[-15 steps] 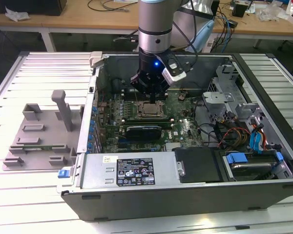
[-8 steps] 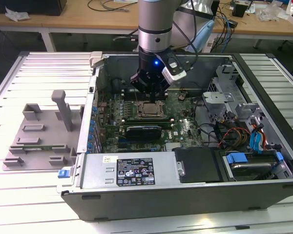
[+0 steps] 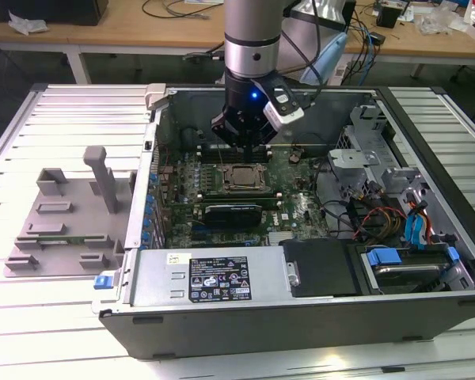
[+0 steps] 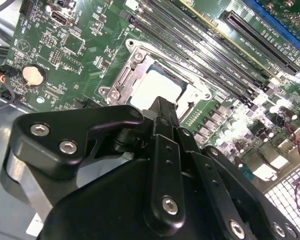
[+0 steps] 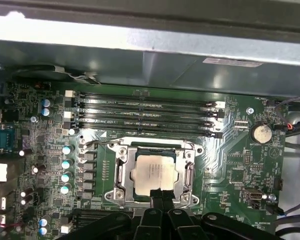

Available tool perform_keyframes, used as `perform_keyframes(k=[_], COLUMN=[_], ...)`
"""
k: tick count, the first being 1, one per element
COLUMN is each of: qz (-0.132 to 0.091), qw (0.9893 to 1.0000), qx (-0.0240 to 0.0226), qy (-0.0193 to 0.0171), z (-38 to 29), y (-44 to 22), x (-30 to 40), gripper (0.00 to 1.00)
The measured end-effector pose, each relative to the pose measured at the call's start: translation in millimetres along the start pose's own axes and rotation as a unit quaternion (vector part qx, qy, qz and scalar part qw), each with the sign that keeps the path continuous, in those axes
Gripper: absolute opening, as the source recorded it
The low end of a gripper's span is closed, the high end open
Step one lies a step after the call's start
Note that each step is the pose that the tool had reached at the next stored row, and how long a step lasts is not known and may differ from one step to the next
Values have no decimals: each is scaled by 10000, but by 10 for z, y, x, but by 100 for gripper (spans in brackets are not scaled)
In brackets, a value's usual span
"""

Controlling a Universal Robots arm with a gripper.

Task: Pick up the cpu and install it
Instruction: 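Install the first cpu locking lever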

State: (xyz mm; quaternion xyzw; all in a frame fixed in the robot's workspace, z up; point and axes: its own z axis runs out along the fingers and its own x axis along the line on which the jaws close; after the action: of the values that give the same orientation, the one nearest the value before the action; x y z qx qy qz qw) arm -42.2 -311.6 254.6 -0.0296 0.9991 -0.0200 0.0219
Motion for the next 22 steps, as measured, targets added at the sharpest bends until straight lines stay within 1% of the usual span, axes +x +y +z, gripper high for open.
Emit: perform_keyframes(k=[3,6,11,17,20,22], qz=[0,0,-1,0,0,0], qw=[10000,10000,10000,10000,10000,10000], qx=[-1,0,0,0,0,0], qy=[-1,0,0,0,0,0], z=[-48,-52,-56,-59,-63,-65], y=[-2,-2,4,6,12,15], x=[-2,4,101,144,241,284], gripper=[11,11,11,11,11,11])
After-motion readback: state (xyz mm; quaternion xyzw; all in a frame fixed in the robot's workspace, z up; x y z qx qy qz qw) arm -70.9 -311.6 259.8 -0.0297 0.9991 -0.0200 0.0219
